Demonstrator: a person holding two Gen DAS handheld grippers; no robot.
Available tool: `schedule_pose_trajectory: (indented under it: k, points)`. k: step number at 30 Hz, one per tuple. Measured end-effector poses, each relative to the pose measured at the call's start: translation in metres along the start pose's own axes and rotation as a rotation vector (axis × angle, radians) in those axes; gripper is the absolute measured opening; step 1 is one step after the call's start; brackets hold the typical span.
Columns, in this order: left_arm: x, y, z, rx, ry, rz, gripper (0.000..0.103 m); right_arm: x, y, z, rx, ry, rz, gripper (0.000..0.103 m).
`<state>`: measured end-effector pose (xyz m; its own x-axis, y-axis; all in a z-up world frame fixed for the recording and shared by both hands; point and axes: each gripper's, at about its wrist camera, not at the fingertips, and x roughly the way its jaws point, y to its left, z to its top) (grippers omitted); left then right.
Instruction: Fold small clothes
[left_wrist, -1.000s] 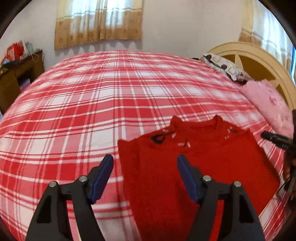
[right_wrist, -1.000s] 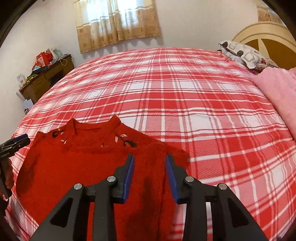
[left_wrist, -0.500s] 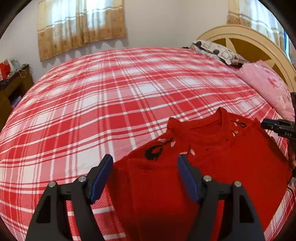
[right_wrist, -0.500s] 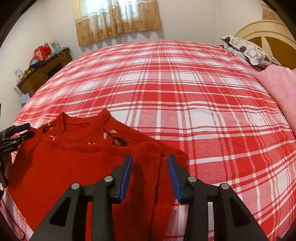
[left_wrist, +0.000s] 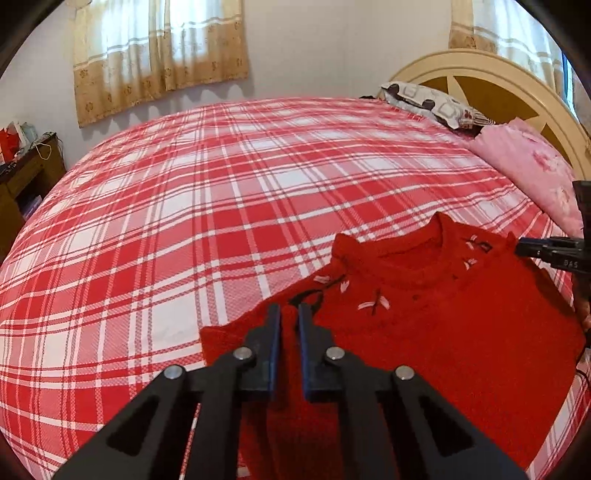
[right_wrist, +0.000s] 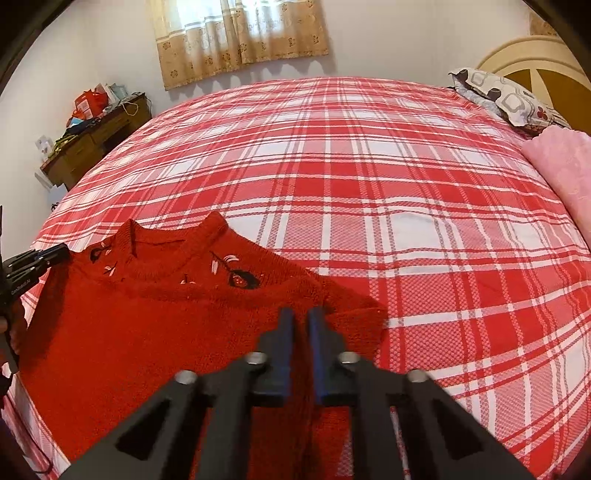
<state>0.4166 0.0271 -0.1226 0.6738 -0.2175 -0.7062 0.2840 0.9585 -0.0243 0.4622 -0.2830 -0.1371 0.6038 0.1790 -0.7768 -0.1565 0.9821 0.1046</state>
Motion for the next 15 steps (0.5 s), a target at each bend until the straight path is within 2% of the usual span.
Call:
schedule_pose_trajectory:
  k: [3,6,10,14,15]
  points:
    - [-0.004,-0.003,0.003,0.01,-0.009,0.0,0.009,-0.005,0.003,0.0,-0.017,-0.02,-0.024,0.004]
    - [-0.007,-0.002,0.007,0.008,-0.025,0.01,0.009,-0.019,0.004,0.003,-0.009,-0.081,-0.046,0.004]
    - [-0.017,0.008,0.016,-0.044,-0.065,0.029,0.009,-0.03,-0.002,0.012,0.032,-0.14,-0.07,0.003]
    - [-0.011,0.016,0.023,-0.086,-0.066,0.037,0.009,-0.012,-0.006,0.014,0.04,-0.099,-0.101,0.003]
    - [-0.007,0.016,0.022,-0.085,-0.06,0.044,0.008,-0.002,-0.008,0.012,0.043,-0.059,-0.106,0.003]
